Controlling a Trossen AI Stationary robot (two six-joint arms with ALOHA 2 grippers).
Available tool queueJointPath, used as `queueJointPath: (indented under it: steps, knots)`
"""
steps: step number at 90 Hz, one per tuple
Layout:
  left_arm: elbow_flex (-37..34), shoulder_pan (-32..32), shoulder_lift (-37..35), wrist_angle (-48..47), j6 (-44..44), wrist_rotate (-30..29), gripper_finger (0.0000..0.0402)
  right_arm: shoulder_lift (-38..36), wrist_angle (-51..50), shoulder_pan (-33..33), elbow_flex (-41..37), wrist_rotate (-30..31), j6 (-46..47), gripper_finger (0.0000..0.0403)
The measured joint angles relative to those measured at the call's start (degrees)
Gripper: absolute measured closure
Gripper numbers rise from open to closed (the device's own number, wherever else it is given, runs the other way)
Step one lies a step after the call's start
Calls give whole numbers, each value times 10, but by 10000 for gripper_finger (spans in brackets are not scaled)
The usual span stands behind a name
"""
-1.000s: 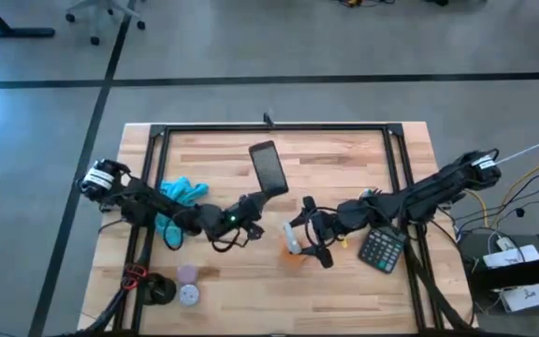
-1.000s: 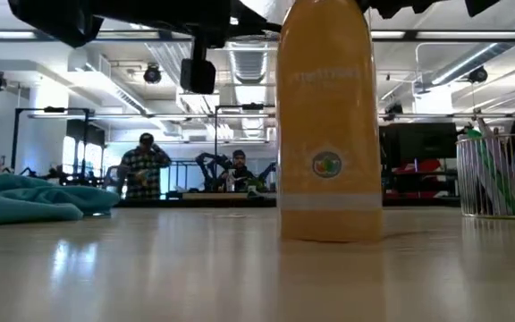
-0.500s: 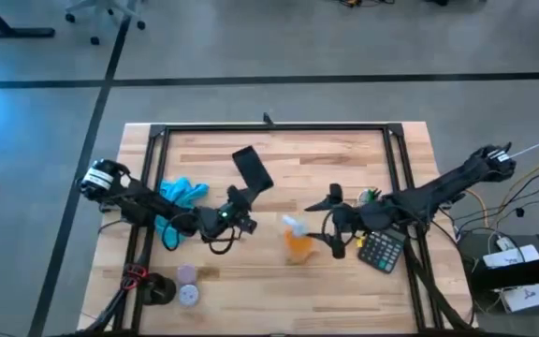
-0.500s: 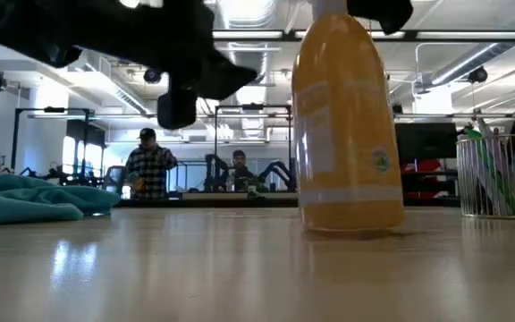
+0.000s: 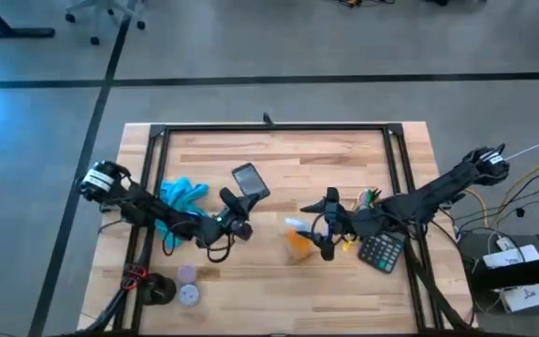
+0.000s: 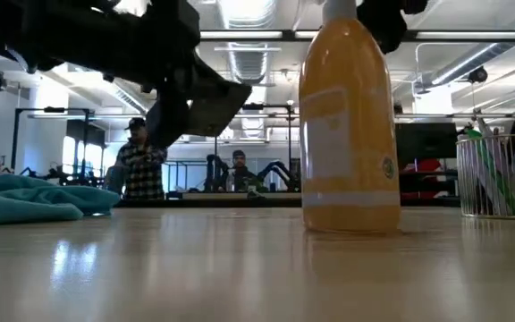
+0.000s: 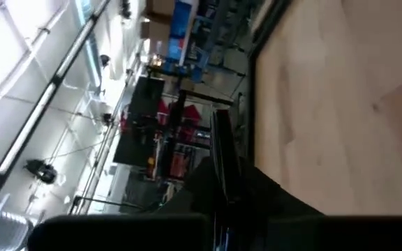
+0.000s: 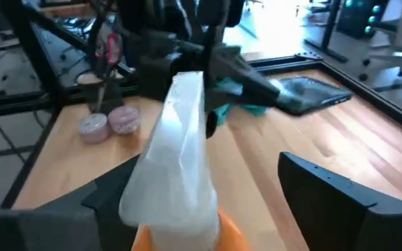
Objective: Apply microfiber cloth
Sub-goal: Spray the front and back of the black cellphone using the orange spray bottle
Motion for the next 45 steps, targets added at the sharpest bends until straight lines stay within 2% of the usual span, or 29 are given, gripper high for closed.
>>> queueJointPath:
  steps: [13, 28, 45]
  knots:
    - [20, 0, 7, -46, -58, 1, 392, 3, 15, -2, 0, 1, -4, 209]
    - [33, 0, 13, -52, -116, 2, 392, -4, 13, -2, 0, 10, -19, 318]
    - [32, 0, 13, -56, -97, 7, 392, -28, 5, -28, 0, 14, -46, 324]
